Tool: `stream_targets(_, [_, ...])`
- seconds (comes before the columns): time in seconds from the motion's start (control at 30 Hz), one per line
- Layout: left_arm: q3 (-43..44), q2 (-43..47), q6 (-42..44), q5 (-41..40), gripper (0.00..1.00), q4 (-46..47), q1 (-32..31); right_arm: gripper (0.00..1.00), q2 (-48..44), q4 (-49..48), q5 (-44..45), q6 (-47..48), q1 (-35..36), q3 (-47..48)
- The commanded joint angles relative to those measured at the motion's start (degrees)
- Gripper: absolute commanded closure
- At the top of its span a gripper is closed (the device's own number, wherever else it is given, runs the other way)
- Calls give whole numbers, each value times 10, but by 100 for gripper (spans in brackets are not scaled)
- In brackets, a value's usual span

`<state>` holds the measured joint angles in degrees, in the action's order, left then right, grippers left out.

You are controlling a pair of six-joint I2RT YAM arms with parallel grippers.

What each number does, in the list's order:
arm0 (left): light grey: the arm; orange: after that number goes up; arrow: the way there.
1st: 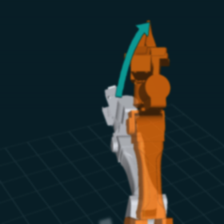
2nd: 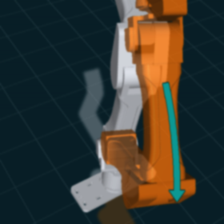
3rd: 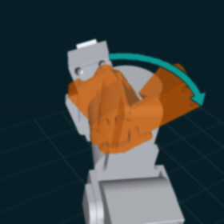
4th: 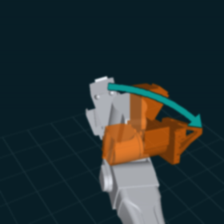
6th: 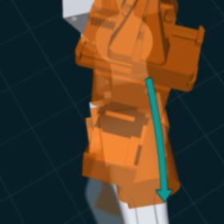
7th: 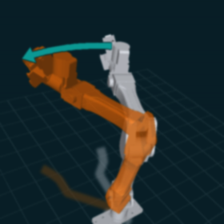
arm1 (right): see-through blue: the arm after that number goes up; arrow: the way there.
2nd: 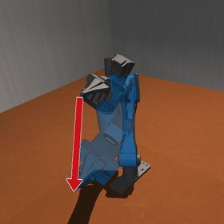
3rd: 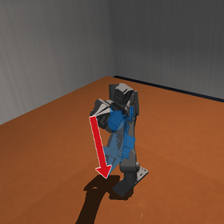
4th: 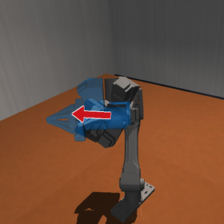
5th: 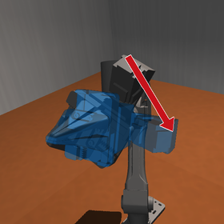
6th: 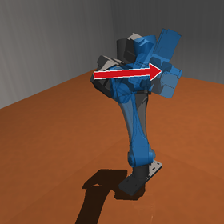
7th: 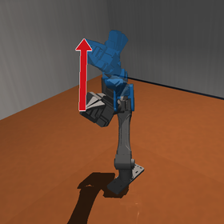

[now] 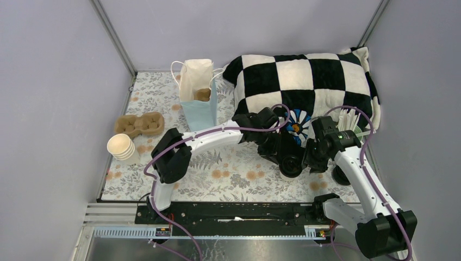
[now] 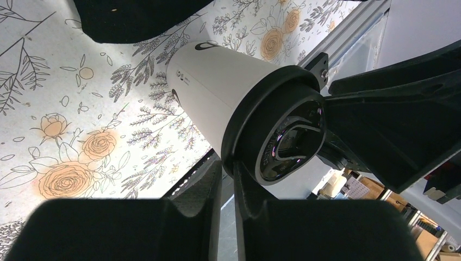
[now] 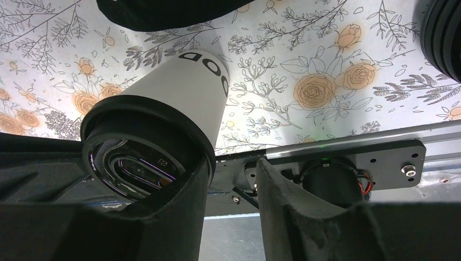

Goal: Pack the takeout coffee

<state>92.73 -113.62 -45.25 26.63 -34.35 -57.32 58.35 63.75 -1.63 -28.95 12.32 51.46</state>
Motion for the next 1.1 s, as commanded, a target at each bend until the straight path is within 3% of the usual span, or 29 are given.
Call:
stream_targets(0.0, [-40,-10,21,-59,85,-51,-5,54,3,-2,7,-9,-1,-11])
stream_targets(0.47, [-66,-47,42,-96,82,-70,-16,56,-5,-32,6,-79,-1,-60])
stream_targets(0.7, [-71,-62,62,-157,81,-102,-24,55,-11,-38,0,-83,-1,-53])
stream_targets(0.9, [-60,-103,70,-154,80,-100,-24,55,-9,-68,13,-87,-1,-95])
stream_targets(1.07, [-48,-50,81,-144,74,-103,-24,54,-28,-23,20,-56,-1,-47])
